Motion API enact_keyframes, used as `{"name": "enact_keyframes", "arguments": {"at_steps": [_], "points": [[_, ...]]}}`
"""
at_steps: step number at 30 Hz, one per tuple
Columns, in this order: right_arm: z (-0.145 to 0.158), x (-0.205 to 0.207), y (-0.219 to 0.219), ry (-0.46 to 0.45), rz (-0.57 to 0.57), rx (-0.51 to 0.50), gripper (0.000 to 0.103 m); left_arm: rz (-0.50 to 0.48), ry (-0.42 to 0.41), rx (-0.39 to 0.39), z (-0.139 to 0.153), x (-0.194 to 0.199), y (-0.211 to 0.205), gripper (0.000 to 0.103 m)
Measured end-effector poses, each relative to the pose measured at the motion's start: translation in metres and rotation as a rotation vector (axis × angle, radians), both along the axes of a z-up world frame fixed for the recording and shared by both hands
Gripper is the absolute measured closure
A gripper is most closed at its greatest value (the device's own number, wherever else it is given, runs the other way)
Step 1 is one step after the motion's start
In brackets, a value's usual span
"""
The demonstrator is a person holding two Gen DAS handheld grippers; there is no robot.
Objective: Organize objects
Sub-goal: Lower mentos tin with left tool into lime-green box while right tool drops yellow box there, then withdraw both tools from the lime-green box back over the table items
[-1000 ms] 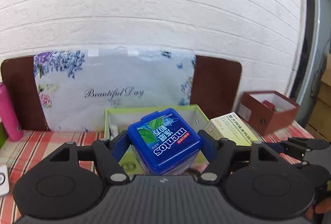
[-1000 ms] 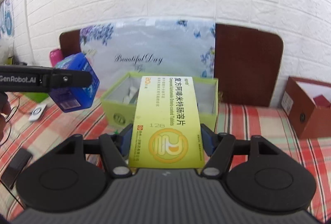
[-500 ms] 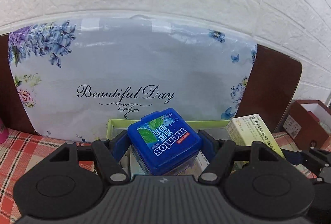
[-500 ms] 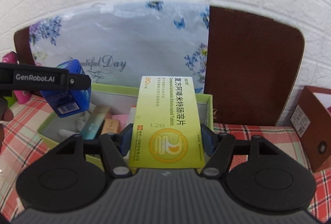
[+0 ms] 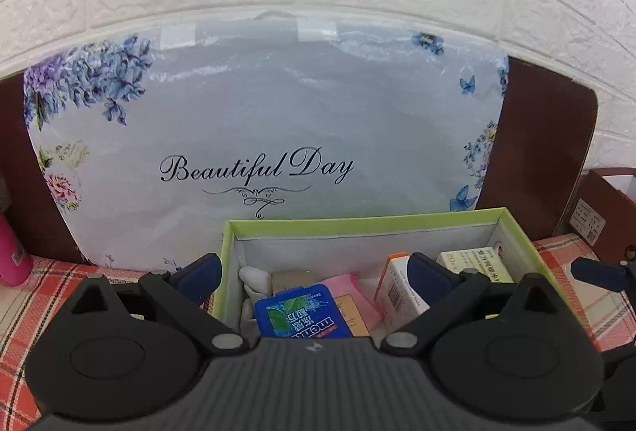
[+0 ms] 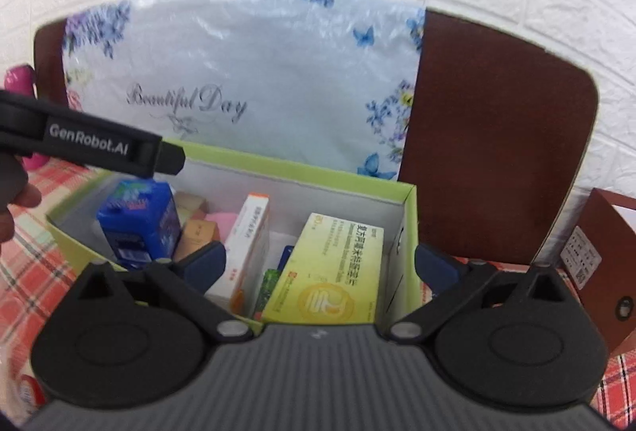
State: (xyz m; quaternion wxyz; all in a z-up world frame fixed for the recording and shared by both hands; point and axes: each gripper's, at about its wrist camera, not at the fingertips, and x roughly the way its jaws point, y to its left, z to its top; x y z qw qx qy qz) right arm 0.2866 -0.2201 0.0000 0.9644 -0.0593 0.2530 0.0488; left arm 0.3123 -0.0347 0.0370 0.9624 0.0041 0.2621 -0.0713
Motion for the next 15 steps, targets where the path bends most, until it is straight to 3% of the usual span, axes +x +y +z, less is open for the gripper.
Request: {"name": "enact_keyframes", "arguments": {"at_steps": [4, 7, 9, 15], "points": [[0.028, -0.041, -0.006, -0.061, -0.011, 0.054, 0.000, 0.035, -0.030, 0.002, 0.024, -0.038, 0.003, 0.000], [0.045, -0.079, -0.011, -0.102, -0.012, 0.105, 0.000, 0.074, -0.007, 0.064, 0.037, -0.071, 0.000, 0.000], [0.054, -0.104, -0.013, -0.121, -0.014, 0.134, 0.000, 0.072, -0.037, 0.077, 0.043, -0.099, -0.001, 0.000], [0.056, -0.176, -0.010, -0.139, -0.011, 0.165, 0.000, 0.078, -0.041, 0.055, 0.032, -0.172, 0.004, 0.000]]}}
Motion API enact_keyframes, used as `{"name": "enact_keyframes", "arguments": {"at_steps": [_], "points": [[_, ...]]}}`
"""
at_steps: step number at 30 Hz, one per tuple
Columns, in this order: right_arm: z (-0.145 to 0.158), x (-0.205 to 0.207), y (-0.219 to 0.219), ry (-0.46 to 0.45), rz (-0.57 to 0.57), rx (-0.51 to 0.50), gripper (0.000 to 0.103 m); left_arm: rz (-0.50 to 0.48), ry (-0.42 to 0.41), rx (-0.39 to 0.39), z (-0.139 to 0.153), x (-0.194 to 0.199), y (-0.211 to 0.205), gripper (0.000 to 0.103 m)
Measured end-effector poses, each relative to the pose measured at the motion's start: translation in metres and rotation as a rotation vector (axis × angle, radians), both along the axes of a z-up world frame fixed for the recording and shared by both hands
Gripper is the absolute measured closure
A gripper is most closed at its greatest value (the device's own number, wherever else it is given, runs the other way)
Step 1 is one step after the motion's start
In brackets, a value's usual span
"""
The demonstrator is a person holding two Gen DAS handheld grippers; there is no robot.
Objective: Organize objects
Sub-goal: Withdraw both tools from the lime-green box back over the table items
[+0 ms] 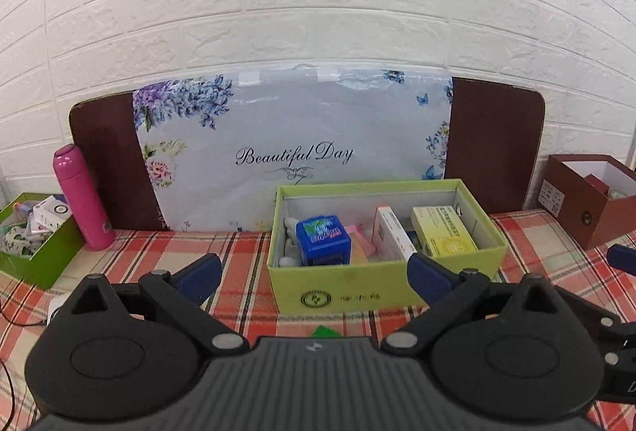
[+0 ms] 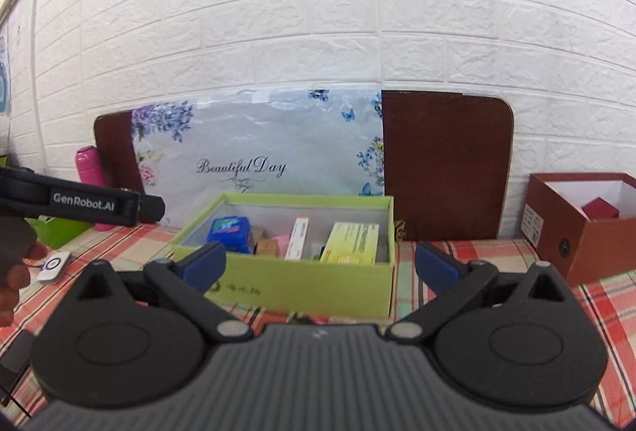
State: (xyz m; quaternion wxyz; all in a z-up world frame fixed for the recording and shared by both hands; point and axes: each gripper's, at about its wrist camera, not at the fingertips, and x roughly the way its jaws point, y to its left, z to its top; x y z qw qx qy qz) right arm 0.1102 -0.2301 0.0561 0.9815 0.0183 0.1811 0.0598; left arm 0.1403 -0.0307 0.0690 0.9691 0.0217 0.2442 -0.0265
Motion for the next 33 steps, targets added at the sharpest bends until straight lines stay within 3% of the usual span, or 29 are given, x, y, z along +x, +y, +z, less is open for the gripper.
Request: {"name": "enact_keyframes", "arguments": {"at_steps": [9, 15, 23, 28, 33], "points": [[-0.038, -0.067, 0.021, 0.093, 0.031, -0.016, 0.000, 0.046, 0.095, -0.029, -0.044, -0.058, 0.018, 0.000], [-0.064, -0.088, 0.035, 0.142, 0.032, -0.040, 0.000, 0.098, 0.160, -0.048, -0.067, -0.071, 0.040, 0.000], [-0.087, -0.094, 0.050, 0.196, 0.051, -0.004, 0.000, 0.078, 0.174, -0.058, -0.089, -0.090, 0.066, 0.001], [-0.095, -0.088, 0.062, 0.218, 0.087, -0.015, 0.000, 0.067, 0.180, -0.083, -0.094, -0.085, 0.082, 0.003], [-0.102, -0.082, 0.071, 0.243, 0.114, -0.016, 0.000, 0.098, 0.134, -0.103, -0.084, -0.054, 0.098, 0.004]]}}
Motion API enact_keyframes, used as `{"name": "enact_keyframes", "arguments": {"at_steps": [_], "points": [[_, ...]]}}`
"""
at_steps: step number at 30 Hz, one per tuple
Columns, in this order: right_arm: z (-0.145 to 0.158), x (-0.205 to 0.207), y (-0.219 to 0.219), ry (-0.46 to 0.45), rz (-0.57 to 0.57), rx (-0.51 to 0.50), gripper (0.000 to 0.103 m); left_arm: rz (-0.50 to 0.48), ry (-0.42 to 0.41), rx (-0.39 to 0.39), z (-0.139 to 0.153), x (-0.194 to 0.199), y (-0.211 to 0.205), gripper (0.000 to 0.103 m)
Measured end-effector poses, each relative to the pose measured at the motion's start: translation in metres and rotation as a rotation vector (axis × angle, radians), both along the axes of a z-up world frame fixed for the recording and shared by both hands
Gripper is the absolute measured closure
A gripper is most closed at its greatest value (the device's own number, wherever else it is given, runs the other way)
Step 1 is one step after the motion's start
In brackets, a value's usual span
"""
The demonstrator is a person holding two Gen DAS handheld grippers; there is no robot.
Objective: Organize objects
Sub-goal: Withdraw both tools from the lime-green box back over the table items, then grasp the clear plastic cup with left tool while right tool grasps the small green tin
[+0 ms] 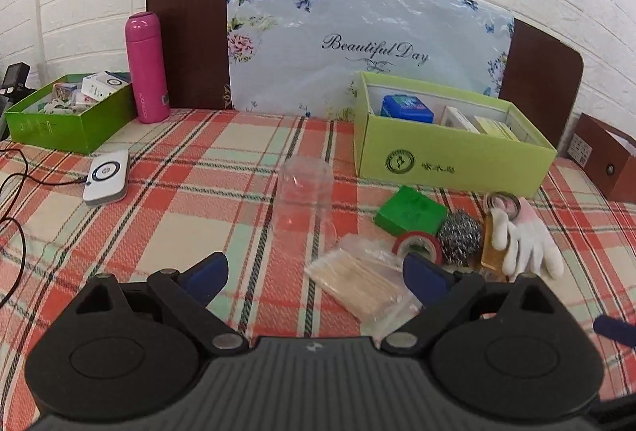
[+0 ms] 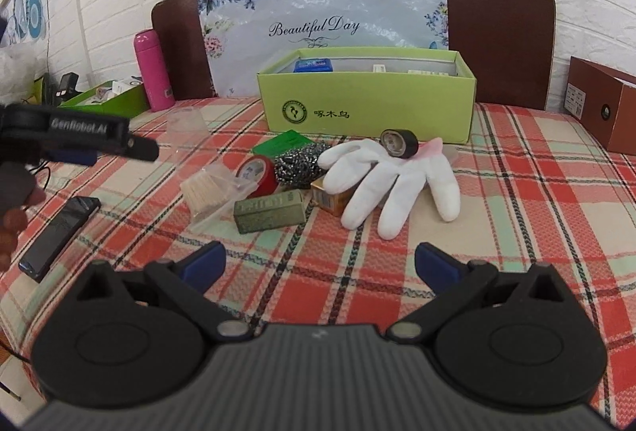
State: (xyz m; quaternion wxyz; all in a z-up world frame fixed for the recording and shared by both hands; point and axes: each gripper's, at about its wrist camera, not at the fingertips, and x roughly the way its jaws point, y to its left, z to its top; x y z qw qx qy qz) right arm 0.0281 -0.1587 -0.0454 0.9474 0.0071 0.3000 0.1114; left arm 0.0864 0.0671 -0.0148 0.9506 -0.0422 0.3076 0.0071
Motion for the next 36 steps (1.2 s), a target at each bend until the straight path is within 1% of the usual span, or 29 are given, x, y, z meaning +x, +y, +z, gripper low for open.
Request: {"name": "enact_keyframes", "arguments": {"at_steps": [4, 5, 7, 8, 9, 10, 11, 13, 16, 18, 19, 20, 22, 25, 26, 29, 30, 31, 32, 34, 35, 36], "points": [[-0.003, 0.007, 0.011, 0.017, 0.025, -0.006, 0.000, 0.005, -0.017, -0.012, -0.003, 0.040, 0.005, 0.005], [-0.004, 0.009, 0.014, 0.019, 0.031, -0.012, 0.000, 0.010, -0.009, -0.006, -0.007, 0.051, 0.005, 0.008], [-0.004, 0.015, 0.020, 0.018, 0.046, -0.024, 0.000, 0.013, 0.012, 0.009, -0.016, 0.070, 0.006, 0.019], [-0.005, 0.019, 0.024, 0.018, 0.054, -0.030, 0.000, 0.011, 0.029, 0.001, -0.020, 0.078, 0.008, 0.033], [-0.006, 0.024, 0.027, 0.018, 0.062, -0.037, 0.000, -0.002, 0.046, -0.022, -0.023, 0.086, 0.012, 0.047], [-0.008, 0.030, 0.032, 0.021, 0.072, -0.044, 0.001, -0.017, 0.060, -0.047, -0.025, 0.091, 0.015, 0.055], [-0.011, 0.038, 0.036, 0.027, 0.084, -0.048, 0.003, -0.026, 0.071, -0.070, -0.026, 0.094, 0.018, 0.056], [-0.015, 0.056, 0.045, 0.040, 0.108, -0.056, 0.006, -0.030, 0.065, -0.083, -0.025, 0.093, 0.022, 0.056], [-0.024, 0.081, 0.059, 0.057, 0.144, -0.072, 0.009, -0.057, 0.047, -0.083, -0.020, 0.086, 0.025, 0.057], [-0.031, 0.094, 0.066, 0.059, 0.161, -0.087, 0.021, -0.070, 0.037, -0.072, -0.017, 0.081, 0.028, 0.058], [-0.035, 0.099, 0.067, 0.072, 0.171, -0.099, 0.040, -0.075, 0.038, -0.074, -0.015, 0.078, 0.031, 0.058], [-0.036, 0.099, 0.068, 0.083, 0.168, -0.110, 0.042, -0.087, 0.038, -0.078, -0.012, 0.075, 0.034, 0.059], [-0.034, 0.090, 0.063, 0.080, 0.174, -0.095, 0.042, -0.122, 0.035, -0.086, -0.007, 0.063, 0.039, 0.059], [-0.028, 0.068, 0.053, 0.104, 0.201, -0.076, 0.042, -0.185, 0.076, -0.050, 0.001, 0.041, 0.037, 0.059], [-0.026, 0.058, 0.048, 0.112, 0.212, -0.073, 0.042, -0.221, 0.090, -0.040, 0.001, 0.030, 0.035, 0.059], [-0.022, 0.028, 0.032, 0.143, 0.196, -0.082, 0.042, -0.331, 0.126, -0.056, -0.002, -0.001, 0.025, 0.058], [-0.021, 0.020, 0.026, 0.147, 0.185, -0.078, 0.042, -0.364, 0.128, -0.066, -0.005, -0.010, 0.020, 0.054], [-0.021, 0.012, 0.021, 0.152, 0.166, -0.080, 0.042, -0.389, 0.131, -0.063, -0.008, -0.018, 0.014, 0.052], [-0.021, 0.007, 0.019, 0.153, 0.150, -0.089, 0.042, -0.410, 0.130, -0.035, -0.015, -0.026, 0.006, 0.051], [-0.022, -0.001, 0.016, 0.140, 0.140, -0.093, 0.040, -0.407, 0.135, 0.038, -0.026, -0.034, -0.008, 0.050], [-0.023, -0.002, 0.015, 0.139, 0.137, -0.089, 0.036, -0.398, 0.144, 0.058, -0.032, -0.035, -0.012, 0.048], [-0.024, -0.002, 0.015, 0.139, 0.135, -0.087, 0.036, -0.389, 0.157, 0.056, -0.037, -0.034, -0.012, 0.048]]}}
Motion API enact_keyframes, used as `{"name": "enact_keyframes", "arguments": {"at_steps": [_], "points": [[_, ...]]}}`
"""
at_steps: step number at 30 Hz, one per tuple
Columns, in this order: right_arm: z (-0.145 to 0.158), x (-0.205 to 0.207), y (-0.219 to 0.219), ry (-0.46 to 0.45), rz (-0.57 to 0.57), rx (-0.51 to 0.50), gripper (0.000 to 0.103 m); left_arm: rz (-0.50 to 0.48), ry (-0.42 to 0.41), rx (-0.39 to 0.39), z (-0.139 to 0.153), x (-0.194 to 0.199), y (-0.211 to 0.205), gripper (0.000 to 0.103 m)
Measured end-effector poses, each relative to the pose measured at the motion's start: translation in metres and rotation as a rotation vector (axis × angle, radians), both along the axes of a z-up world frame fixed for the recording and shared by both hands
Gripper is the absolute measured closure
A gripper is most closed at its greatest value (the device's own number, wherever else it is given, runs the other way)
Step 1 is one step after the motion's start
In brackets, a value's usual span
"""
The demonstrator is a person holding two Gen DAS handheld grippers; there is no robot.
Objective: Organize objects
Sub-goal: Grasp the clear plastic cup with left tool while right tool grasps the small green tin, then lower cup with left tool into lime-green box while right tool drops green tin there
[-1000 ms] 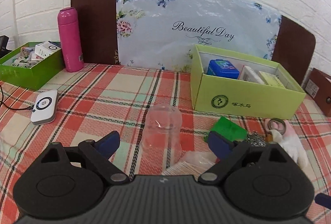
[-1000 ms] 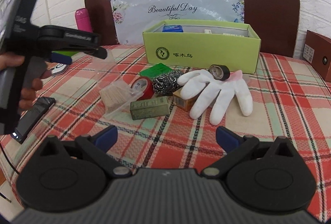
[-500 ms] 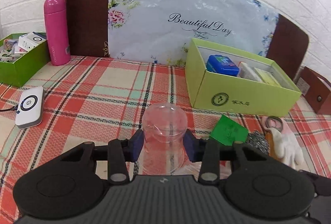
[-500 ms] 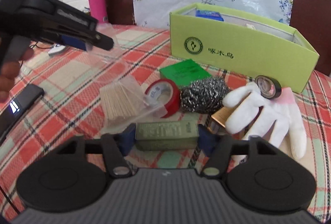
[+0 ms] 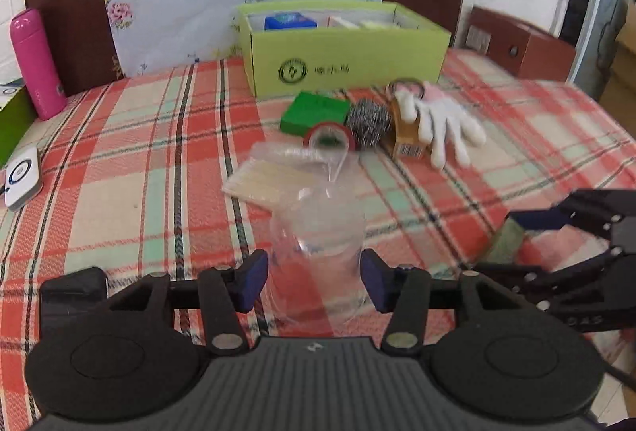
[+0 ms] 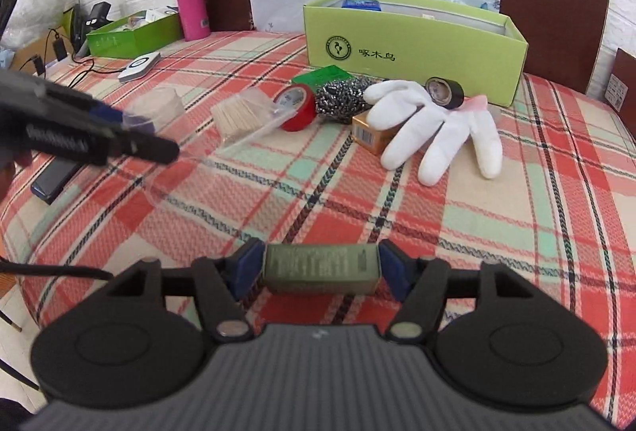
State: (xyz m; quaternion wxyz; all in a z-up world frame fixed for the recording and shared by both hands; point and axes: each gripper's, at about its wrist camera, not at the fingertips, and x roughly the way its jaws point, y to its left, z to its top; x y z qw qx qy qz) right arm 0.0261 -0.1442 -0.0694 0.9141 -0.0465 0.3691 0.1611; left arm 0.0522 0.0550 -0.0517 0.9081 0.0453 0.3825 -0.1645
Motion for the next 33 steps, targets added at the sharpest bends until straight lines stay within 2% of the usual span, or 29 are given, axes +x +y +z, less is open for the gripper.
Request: {"name": "enact_keyframes", "arguments": {"at_steps": [6, 10, 12, 13, 15, 18, 20, 26, 29, 33], "points": [[-0.004, -0.004, 0.005, -0.016, 0.008, -0.011, 0.031, 0.035, 0.017, -0.040, -0.007, 0.002, 0.005, 0.047], [-0.007, -0.003, 0.004, 0.000, -0.020, -0.002, 0.031, 0.026, 0.005, 0.008, -0.010, 0.001, -0.005, 0.045], [-0.009, -0.002, 0.003, 0.013, -0.037, 0.004, 0.032, 0.025, 0.007, 0.003, -0.011, 0.003, -0.005, 0.047], [-0.010, -0.001, 0.002, 0.022, -0.039, 0.007, 0.041, 0.027, 0.009, -0.011, -0.011, 0.004, -0.004, 0.050], [-0.009, 0.000, 0.001, 0.028, -0.037, 0.010, 0.042, 0.029, 0.019, -0.044, -0.007, 0.007, -0.003, 0.053], [0.006, 0.003, -0.004, 0.015, -0.014, 0.062, 0.043, 0.012, -0.016, -0.087, 0.015, 0.012, -0.007, 0.053], [0.025, 0.009, -0.007, -0.043, -0.004, 0.059, 0.043, 0.001, -0.075, -0.095, 0.037, 0.018, -0.014, 0.053], [0.090, 0.049, -0.025, -0.224, -0.012, 0.060, 0.043, -0.040, -0.212, -0.202, 0.107, 0.061, -0.035, 0.053], [0.112, 0.078, -0.033, -0.285, -0.026, 0.046, 0.043, -0.034, -0.224, -0.250, 0.127, 0.100, -0.052, 0.053], [0.126, 0.123, -0.046, -0.332, -0.080, 0.011, 0.043, -0.021, -0.199, -0.284, 0.133, 0.154, -0.077, 0.053]]}}
